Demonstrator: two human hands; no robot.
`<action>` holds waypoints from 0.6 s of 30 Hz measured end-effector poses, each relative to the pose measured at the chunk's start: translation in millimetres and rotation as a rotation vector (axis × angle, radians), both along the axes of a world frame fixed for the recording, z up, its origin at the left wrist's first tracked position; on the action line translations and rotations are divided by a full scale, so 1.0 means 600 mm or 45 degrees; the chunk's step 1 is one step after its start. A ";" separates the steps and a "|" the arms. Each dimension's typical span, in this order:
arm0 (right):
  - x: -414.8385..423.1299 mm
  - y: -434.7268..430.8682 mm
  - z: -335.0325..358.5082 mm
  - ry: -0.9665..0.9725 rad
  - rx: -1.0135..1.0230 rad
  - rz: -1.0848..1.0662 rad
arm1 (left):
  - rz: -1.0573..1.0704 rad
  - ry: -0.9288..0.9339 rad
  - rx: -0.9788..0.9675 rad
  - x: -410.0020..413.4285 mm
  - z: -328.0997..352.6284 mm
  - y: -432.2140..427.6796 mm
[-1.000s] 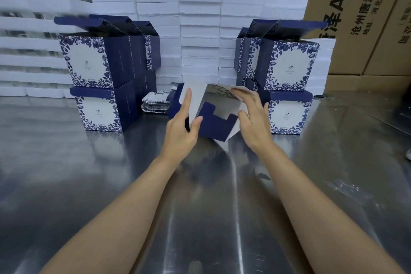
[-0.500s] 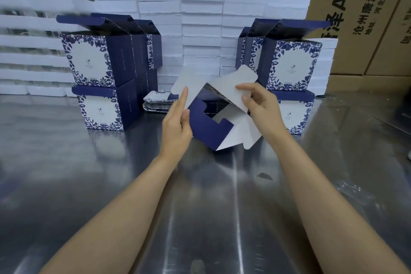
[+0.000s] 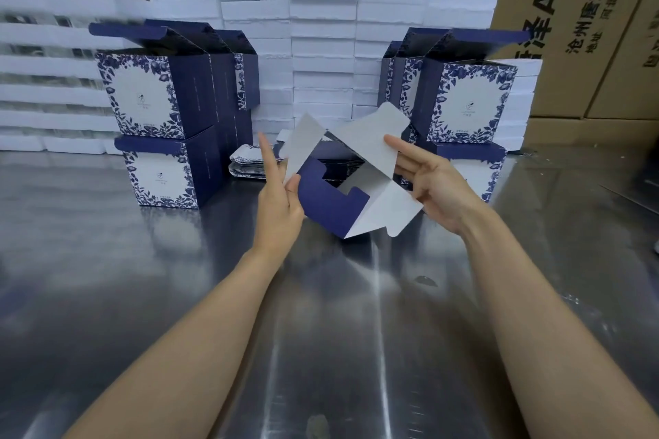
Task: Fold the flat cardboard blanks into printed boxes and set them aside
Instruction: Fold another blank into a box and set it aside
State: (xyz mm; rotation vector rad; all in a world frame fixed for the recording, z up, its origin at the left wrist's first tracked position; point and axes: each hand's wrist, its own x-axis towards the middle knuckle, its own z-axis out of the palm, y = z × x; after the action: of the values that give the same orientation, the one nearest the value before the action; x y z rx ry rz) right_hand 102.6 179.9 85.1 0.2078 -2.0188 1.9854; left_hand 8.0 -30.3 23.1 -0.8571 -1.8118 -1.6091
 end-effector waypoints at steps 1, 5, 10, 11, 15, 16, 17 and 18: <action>0.000 -0.001 -0.001 0.009 0.028 0.001 | 0.026 0.002 -0.010 -0.003 -0.001 -0.002; 0.000 -0.007 0.000 -0.019 -0.178 0.083 | 0.009 0.163 -0.097 -0.010 0.005 -0.012; 0.002 -0.008 0.006 0.028 -0.420 0.110 | 0.041 0.320 -0.261 -0.010 0.002 -0.010; 0.003 -0.007 0.006 0.051 -0.459 0.129 | 0.025 0.303 -0.289 -0.011 0.001 -0.010; 0.007 -0.001 0.011 0.108 -0.524 0.242 | -0.171 0.132 -0.412 -0.013 -0.003 -0.012; 0.008 0.000 0.011 0.109 -0.500 0.266 | -0.209 0.107 -0.455 -0.014 -0.004 -0.013; 0.008 0.000 0.011 0.106 -0.470 0.273 | -0.232 0.097 -0.516 -0.016 -0.004 -0.014; 0.007 -0.001 0.011 0.106 -0.424 0.256 | -0.241 0.102 -0.586 -0.018 -0.004 -0.013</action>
State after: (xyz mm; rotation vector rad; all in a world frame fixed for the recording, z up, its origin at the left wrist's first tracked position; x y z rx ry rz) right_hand 106.7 179.5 91.9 0.4231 -1.6405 2.3559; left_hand -2.7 -38.3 20.6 -1.3096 -2.1325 -1.2536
